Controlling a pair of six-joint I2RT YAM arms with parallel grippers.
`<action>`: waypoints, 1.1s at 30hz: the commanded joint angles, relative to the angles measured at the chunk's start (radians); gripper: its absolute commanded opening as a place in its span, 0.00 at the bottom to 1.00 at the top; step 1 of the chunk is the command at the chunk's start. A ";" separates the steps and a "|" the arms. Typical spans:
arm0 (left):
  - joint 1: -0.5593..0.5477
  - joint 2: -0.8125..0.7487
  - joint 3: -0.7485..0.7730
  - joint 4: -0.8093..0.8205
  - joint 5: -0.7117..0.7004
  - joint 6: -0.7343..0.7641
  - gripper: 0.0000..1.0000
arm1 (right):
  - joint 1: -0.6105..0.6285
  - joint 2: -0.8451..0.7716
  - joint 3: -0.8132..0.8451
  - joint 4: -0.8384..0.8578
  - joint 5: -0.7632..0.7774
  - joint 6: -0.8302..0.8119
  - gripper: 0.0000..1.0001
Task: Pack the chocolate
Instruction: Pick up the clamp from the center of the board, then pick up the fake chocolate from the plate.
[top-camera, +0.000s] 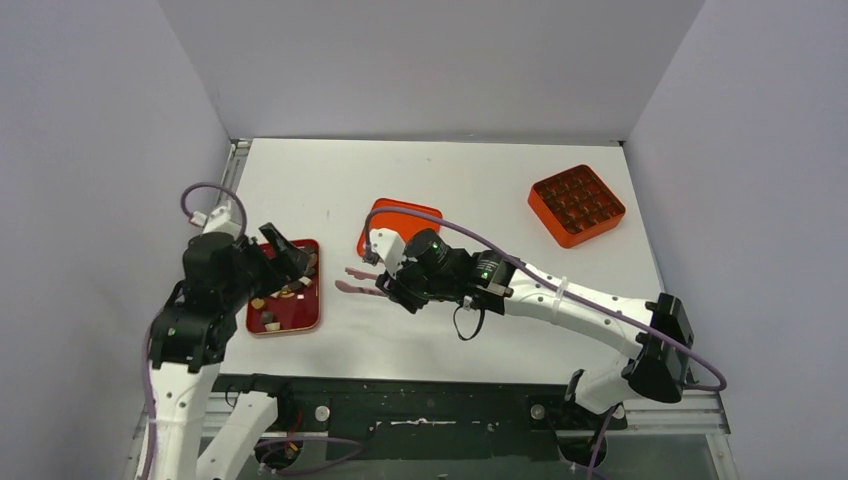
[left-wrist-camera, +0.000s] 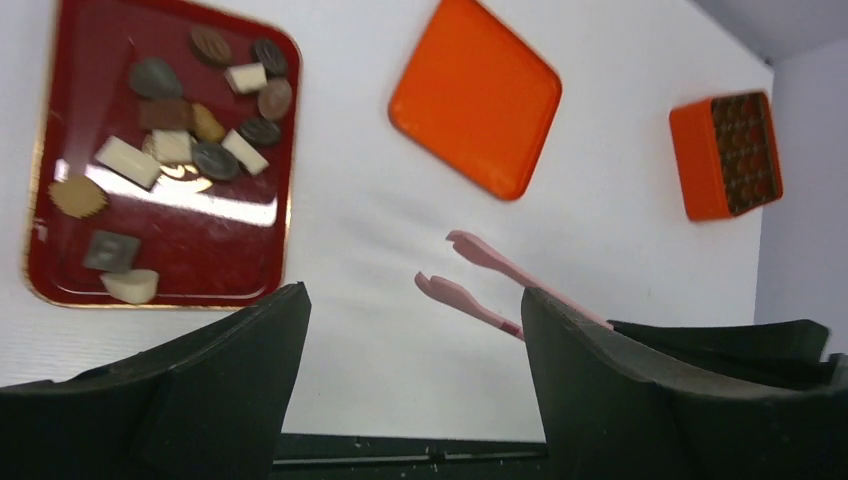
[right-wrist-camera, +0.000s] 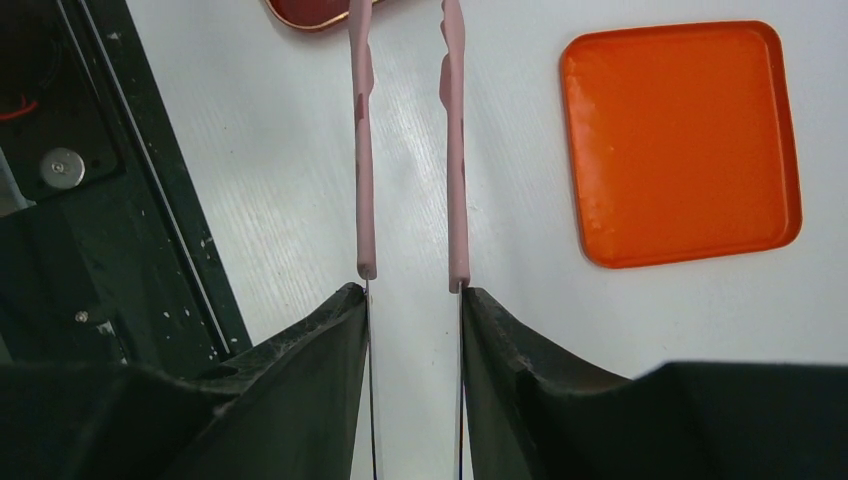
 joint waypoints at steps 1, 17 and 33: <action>0.008 -0.114 0.141 -0.120 -0.243 0.044 0.77 | 0.039 0.019 0.080 0.041 0.065 0.065 0.37; -0.015 -0.217 0.402 -0.213 -0.497 0.214 0.97 | 0.130 0.495 0.605 -0.193 0.253 0.166 0.37; -0.029 -0.215 0.433 -0.194 -0.557 0.258 0.97 | 0.157 0.803 0.913 -0.289 0.252 0.173 0.37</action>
